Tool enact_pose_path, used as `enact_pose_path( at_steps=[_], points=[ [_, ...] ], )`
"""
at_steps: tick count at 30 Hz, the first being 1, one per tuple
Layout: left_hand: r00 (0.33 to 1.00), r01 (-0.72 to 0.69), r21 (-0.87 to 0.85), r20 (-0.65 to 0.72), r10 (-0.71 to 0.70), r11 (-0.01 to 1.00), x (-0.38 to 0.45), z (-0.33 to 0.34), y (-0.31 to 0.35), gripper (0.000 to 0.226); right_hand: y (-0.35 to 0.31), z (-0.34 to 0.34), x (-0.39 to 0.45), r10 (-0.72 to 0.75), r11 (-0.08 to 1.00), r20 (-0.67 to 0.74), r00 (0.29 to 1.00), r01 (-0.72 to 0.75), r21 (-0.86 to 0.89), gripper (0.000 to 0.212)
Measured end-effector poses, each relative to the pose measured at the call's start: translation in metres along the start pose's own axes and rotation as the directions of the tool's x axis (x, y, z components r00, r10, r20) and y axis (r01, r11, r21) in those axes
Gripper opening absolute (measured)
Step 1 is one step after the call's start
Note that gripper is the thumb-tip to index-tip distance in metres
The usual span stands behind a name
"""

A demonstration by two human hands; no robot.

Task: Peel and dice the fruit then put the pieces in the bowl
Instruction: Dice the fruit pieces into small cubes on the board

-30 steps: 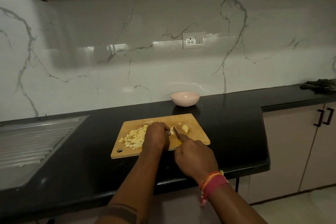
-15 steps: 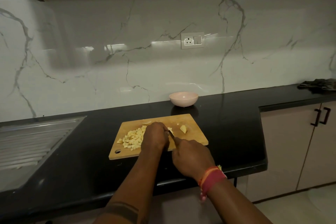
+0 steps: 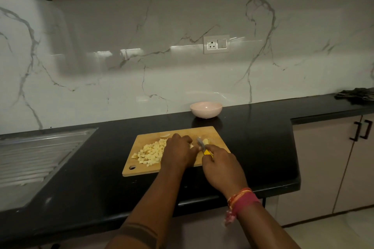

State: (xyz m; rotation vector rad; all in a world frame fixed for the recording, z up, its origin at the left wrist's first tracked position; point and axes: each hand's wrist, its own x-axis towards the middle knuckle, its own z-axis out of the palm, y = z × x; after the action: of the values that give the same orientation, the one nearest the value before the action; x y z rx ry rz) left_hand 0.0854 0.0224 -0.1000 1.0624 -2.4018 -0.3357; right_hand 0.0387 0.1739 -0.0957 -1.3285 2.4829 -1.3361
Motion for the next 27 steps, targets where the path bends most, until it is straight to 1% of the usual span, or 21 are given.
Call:
enact_pose_path(
  at_steps=[2, 4, 7, 10, 13, 16, 19, 21, 23, 25, 27],
  points=[
    [1.000, -0.009, -0.028, -0.022, 0.009, 1.000, 0.001, 0.000, -0.001, 0.033, 0.000, 0.001, 0.005, 0.014, 1.000, 0.018, 1.000, -0.014, -0.017, 0.046],
    [0.999, -0.039, -0.064, -0.024, 0.038, 0.997, 0.001, 0.000, -0.004, 0.026, -0.001, 0.002, 0.007, 0.025, 0.999, 0.025, 0.999, -0.024, -0.035, 0.047],
    [0.997, -0.079, -0.101, -0.011, 0.079, 0.992, 0.001, -0.003, -0.009, 0.029, -0.003, 0.003, 0.005, 0.015, 0.996, 0.013, 1.000, -0.014, -0.092, 0.048],
    [0.998, -0.066, -0.135, -0.013, 0.065, 0.989, 0.001, -0.004, -0.011, 0.035, -0.006, 0.005, 0.001, 0.008, 0.986, -0.005, 1.000, -0.009, -0.164, 0.052],
    [0.998, -0.051, -0.145, -0.038, 0.046, 0.988, 0.000, -0.004, -0.014, 0.038, -0.007, 0.005, -0.001, 0.018, 0.980, -0.010, 1.000, -0.019, -0.196, 0.054],
    [0.998, -0.035, -0.173, -0.055, 0.026, 0.984, 0.000, -0.005, -0.016, 0.029, -0.008, 0.005, 0.001, 0.015, 0.975, 0.023, 1.000, -0.009, -0.224, 0.053],
    [0.998, -0.022, -0.208, -0.057, 0.010, 0.978, 0.000, -0.005, -0.016, 0.020, -0.007, 0.005, -0.003, -0.027, 0.965, 0.058, 0.998, 0.041, -0.258, 0.051],
    [0.997, -0.033, -0.177, -0.074, 0.020, 0.984, 0.000, -0.005, -0.015, 0.023, -0.006, 0.004, -0.005, -0.053, 0.961, 0.068, 0.996, 0.069, -0.268, 0.050],
    [0.996, -0.041, -0.116, -0.085, 0.031, 0.992, 0.000, -0.003, -0.013, 0.027, -0.005, 0.005, -0.004, -0.047, 0.967, 0.062, 0.997, 0.061, -0.246, 0.052],
    [0.996, -0.037, -0.065, -0.078, 0.032, 0.997, 0.001, -0.004, -0.011, 0.028, -0.005, 0.005, -0.004, -0.032, 0.979, 0.019, 0.999, 0.035, -0.199, 0.056],
    [0.997, -0.039, -0.032, -0.070, 0.036, 0.999, 0.001, -0.004, -0.009, 0.028, -0.004, 0.006, -0.007, -0.035, 0.980, -0.019, 0.999, 0.031, -0.196, 0.058]
  ],
)
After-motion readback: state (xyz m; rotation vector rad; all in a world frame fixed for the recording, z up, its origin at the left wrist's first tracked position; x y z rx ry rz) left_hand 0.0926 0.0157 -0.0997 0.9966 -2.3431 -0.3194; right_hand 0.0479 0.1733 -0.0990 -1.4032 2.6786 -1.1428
